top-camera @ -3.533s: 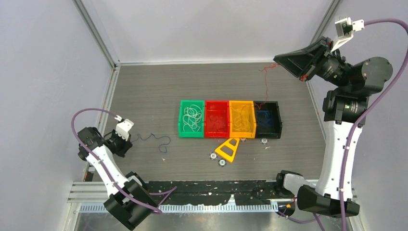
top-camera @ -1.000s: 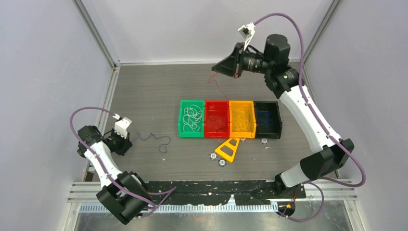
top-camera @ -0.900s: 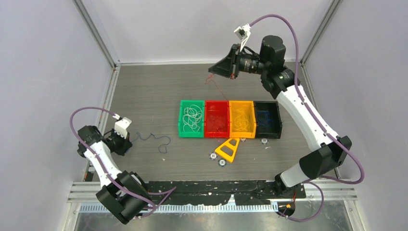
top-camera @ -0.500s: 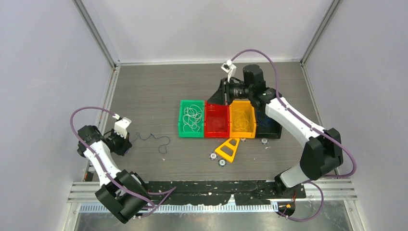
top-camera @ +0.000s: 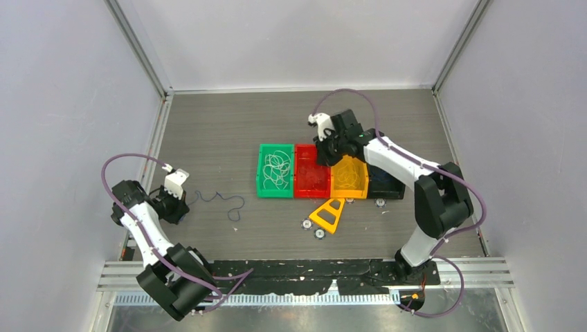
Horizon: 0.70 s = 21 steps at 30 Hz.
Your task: Untangle the cables
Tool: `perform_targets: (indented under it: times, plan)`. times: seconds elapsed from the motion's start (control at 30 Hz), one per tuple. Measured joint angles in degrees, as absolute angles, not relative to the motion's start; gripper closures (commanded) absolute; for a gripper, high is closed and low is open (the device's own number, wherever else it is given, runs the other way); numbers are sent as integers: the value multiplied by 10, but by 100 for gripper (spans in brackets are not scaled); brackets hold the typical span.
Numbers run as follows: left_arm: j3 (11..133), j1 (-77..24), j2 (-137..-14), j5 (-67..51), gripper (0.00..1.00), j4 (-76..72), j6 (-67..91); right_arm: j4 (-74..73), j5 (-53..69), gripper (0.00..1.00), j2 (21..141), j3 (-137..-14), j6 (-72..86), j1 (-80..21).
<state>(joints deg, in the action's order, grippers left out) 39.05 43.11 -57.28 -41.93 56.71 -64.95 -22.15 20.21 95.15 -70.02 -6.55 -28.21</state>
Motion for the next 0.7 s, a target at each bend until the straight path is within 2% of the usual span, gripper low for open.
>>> perform_targets:
  times: [0.43,0.57,0.7]
  plan:
    - [390,431,-578,-412,100,564,-649,-340,106,93,987,-715,-178,-363]
    - [390,431,-579,-411,100,564,-649,-359,106,62,990,-728,-181,-373]
    - [390,431,-581,-410,100,564,-649,-371,107,39,1004,-776,-174,-373]
